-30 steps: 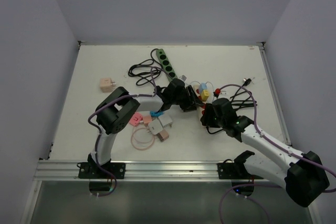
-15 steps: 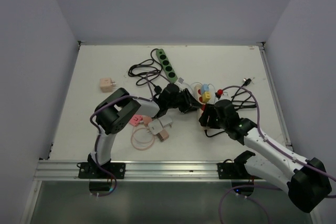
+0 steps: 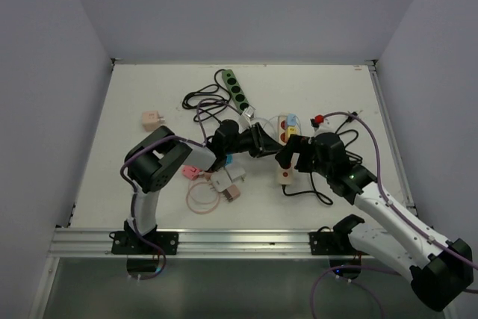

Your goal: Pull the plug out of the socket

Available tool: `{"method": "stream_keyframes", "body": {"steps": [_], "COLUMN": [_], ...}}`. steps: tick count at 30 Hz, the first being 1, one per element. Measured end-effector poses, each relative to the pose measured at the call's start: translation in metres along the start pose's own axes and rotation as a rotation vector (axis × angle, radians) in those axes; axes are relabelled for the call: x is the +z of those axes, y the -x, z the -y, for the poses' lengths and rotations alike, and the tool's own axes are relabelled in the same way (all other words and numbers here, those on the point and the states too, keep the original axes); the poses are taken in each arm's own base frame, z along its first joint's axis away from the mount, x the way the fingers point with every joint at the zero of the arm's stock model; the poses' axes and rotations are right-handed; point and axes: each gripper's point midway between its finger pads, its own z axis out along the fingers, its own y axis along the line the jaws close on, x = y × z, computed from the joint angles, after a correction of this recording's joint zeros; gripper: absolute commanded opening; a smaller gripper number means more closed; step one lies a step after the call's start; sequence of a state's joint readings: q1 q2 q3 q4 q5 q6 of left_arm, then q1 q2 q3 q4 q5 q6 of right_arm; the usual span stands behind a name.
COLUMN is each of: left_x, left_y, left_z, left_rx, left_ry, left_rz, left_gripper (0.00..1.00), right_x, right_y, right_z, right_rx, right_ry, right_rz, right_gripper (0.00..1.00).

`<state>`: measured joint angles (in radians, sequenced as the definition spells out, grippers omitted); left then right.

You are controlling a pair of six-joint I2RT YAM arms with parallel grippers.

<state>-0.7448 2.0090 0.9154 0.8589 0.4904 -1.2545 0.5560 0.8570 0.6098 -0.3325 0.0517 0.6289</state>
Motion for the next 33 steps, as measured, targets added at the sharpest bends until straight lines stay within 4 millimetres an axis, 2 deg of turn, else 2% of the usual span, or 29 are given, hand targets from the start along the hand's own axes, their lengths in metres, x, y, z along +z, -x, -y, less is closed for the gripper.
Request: {"method": "stream_keyframes", "body": {"steps": [3, 11, 14, 19, 25, 33], "left_x": [-0.010, -0.027, -0.032, -0.036, -0.037, -0.036], "left_y": [0.007, 0.013, 0.009, 0.006, 0.012, 0.017], "left_z": [0.021, 0.055, 0.054, 0.047, 0.048, 0.046], "left_rx": [0.046, 0.104, 0.075, 0.002, -0.044, -0.045], "left_ry": [-0.094, -0.246, -0.255, -0.233, -0.232, -0.225], "left_rz": [0.013, 0.030, 0.019, 0.014, 0.031, 0.054], "left_gripper": [0.00, 0.00, 0.00, 0.00, 0.00, 0.00], "right_x": [-0.001, -0.007, -0.007, -0.007, -0.005, 0.003], "right_y": [-0.001, 0.009, 0.014, 0.010, 0.009, 0.002], "right_z": [-0.004, -0.018, -0.024, -0.033, -0.037, -0.039], "right_rx": [0.010, 0.044, 0.070, 0.089, 0.088, 0.115], "right_ry": [0.030, 0.143, 0.218, 0.301, 0.351, 0.384], "right_rz": [-0.015, -0.009, 0.006, -0.007, 0.004, -0.008], "right_gripper": [0.89, 0.86, 0.83, 0.80, 0.74, 0.72]}}
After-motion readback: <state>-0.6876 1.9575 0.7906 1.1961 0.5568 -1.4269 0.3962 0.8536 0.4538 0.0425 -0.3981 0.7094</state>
